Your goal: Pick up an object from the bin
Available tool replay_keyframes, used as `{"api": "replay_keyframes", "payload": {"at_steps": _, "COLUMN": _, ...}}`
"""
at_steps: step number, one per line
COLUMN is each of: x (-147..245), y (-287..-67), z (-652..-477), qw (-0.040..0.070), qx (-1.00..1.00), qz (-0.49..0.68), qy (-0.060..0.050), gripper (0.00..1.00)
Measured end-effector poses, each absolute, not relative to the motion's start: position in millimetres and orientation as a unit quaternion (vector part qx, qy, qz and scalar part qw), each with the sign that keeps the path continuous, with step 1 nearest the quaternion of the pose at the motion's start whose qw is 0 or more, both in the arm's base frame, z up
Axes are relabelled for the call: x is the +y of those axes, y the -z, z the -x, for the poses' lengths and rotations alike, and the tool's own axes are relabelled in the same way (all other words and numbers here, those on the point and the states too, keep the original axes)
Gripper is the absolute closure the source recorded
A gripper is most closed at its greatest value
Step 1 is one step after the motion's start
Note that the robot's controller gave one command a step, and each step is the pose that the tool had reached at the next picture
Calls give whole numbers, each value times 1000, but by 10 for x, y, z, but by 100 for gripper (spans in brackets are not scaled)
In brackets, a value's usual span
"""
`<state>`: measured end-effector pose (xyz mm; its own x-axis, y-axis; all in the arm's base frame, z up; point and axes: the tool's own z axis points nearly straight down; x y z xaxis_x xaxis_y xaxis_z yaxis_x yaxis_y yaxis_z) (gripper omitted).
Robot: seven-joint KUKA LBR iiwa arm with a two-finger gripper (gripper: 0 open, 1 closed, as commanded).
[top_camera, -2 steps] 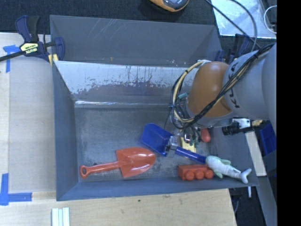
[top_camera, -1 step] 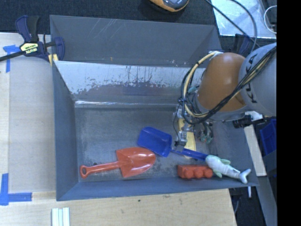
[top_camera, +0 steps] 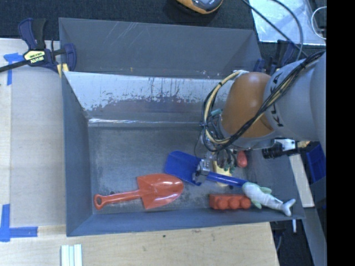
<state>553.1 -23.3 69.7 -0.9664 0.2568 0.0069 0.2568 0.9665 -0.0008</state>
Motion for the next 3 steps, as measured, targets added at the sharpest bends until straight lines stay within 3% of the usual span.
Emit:
{"api": "replay_keyframes", "payload": {"at_steps": 1, "x": -92, "y": -706, "z": -5458, "qw": -3, "qx": -988, "qz": 154, "qy": 0, "gripper": 0}}
{"api": "replay_keyframes", "payload": {"at_steps": 2, "x": -241, "y": -709, "z": -5549, "qw": 0, "qx": -992, "qz": 130, "qy": 0, "gripper": 100}}
{"api": "replay_keyframes", "payload": {"at_steps": 3, "x": -241, "y": -709, "z": -5549, "qw": 0, "qx": -992, "qz": 129, "qy": 0, "gripper": 100}}
